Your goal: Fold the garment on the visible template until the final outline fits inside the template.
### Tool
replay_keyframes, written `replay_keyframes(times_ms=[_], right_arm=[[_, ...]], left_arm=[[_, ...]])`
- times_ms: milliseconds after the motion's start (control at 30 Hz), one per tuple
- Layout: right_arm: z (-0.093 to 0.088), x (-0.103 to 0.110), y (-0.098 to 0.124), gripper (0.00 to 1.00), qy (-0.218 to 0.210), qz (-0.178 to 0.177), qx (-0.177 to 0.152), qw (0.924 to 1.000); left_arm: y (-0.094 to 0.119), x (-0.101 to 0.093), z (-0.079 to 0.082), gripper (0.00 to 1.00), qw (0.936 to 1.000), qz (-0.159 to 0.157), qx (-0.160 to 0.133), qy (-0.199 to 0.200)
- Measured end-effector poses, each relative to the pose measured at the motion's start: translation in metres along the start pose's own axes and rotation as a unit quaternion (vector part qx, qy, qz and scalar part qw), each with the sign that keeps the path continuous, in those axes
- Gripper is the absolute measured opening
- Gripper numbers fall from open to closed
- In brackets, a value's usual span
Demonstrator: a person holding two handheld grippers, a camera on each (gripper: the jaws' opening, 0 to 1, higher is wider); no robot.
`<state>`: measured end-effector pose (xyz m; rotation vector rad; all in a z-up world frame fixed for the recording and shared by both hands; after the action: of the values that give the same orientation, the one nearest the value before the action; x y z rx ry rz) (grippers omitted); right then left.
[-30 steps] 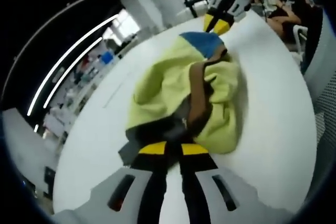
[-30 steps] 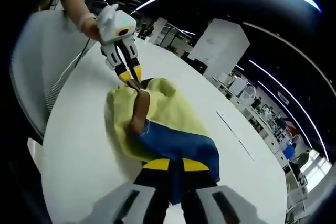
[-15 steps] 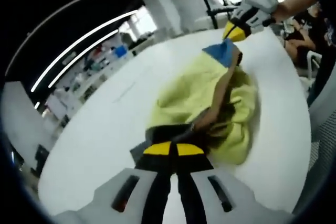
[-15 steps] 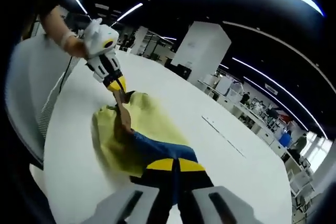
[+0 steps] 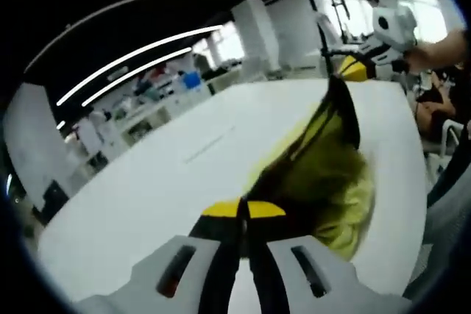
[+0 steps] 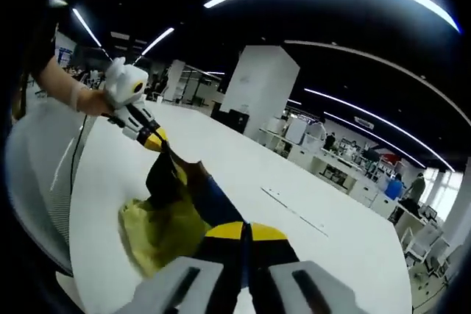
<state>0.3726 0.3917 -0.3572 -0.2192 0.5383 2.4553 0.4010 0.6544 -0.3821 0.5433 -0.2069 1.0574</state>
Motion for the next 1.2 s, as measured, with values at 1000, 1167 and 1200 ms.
replay_keyframes(times_ms=[1000,1167,1200], right_arm=[[0.167,-0.039,0.083,0.0,0.023,-0.068,-0.194,0.9784],[0.185,-0.042,0.096,0.0,0.04,-0.07,-0.215,0.9733],[0.186,-0.042,0.096,0.0,0.039,-0.07,-0.216,0.9731]], left_arm=[[0.069,0.079,0.185,0.0,0.9804,0.048,-0.191,0.008],[0.079,0.088,0.198,0.0,0.9776,0.059,-0.202,0.003],[0.08,0.088,0.198,0.0,0.977,0.059,-0.205,0.0]])
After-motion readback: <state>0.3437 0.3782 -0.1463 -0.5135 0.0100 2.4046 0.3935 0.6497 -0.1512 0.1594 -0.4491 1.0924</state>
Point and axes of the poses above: the point that each gripper's makers call its tool centre point, and the gripper's own axes: y roughly backward along the fingers, x roughly to its left, z roughly out of its top, the point moved 4 cm from there along y, roughly backward along the fingers, and after that the axes turned 14 degrees about z, right-handed, at the moved point
